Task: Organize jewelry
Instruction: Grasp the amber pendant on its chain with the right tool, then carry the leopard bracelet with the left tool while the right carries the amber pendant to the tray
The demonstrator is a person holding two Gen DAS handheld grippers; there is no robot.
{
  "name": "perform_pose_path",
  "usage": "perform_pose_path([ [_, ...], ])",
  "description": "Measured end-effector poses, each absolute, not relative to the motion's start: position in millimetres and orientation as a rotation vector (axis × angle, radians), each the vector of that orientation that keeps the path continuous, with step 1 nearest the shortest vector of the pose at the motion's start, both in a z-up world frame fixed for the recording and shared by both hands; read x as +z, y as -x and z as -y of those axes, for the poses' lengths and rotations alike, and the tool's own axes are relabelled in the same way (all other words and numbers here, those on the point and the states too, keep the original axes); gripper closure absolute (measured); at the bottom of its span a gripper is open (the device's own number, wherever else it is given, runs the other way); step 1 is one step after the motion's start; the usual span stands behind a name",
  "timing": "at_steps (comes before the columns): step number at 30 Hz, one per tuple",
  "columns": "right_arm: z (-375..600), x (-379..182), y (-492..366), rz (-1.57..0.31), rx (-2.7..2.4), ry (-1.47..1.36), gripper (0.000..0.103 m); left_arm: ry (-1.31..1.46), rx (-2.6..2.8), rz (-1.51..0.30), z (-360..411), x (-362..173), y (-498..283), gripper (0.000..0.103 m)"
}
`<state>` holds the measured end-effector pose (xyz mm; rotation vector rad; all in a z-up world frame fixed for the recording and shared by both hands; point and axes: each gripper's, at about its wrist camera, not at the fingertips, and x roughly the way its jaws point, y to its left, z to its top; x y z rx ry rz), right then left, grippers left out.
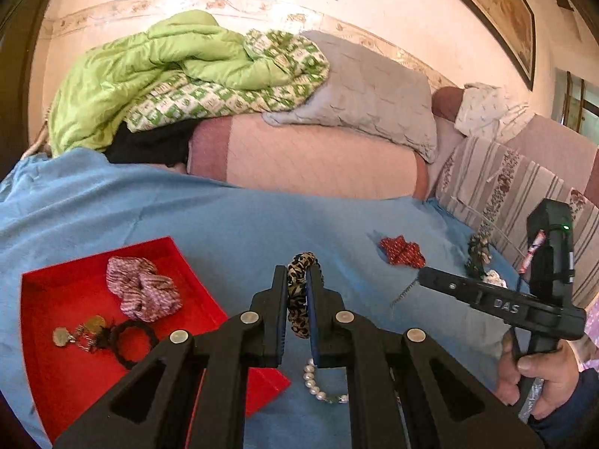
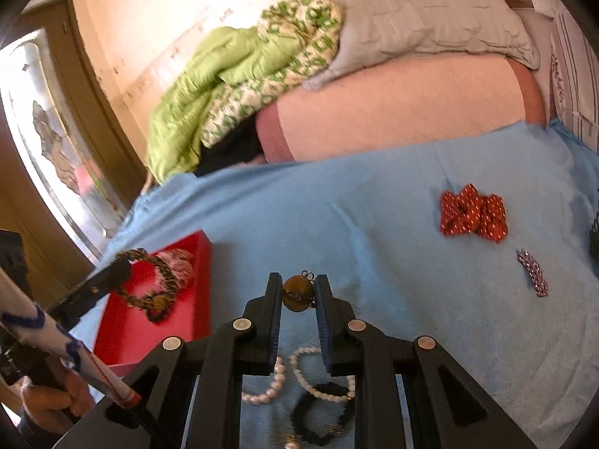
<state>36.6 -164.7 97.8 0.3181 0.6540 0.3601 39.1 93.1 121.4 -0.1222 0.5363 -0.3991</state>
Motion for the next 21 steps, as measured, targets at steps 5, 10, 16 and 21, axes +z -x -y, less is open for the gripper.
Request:
perform_pose_path([
  [5,158.3,103.2,-35.6,-0.644,0.39,-0.333,0.085,0.132,-0.374,-0.539,-108.0,121.9,-40.2,0.094],
  [10,148.2,105.4,-32.2,-0.646,0.425,-0.337,0.085,0.131,-0.335,-0.546,-126.5,120.8,-39.2,0.094],
  [16,125.4,109.6,-26.7,-0.648,0.475,-0.317,0.085,0.154,-0.277,-0.566,-157.0,115.6,-41.2,0.094],
  [21,103.5,111.7,-21.5,-0.659,0.522,-0.299,0.085,0.19,-0.229,-0.571,-183.8,113.9,-44.1,0.094],
])
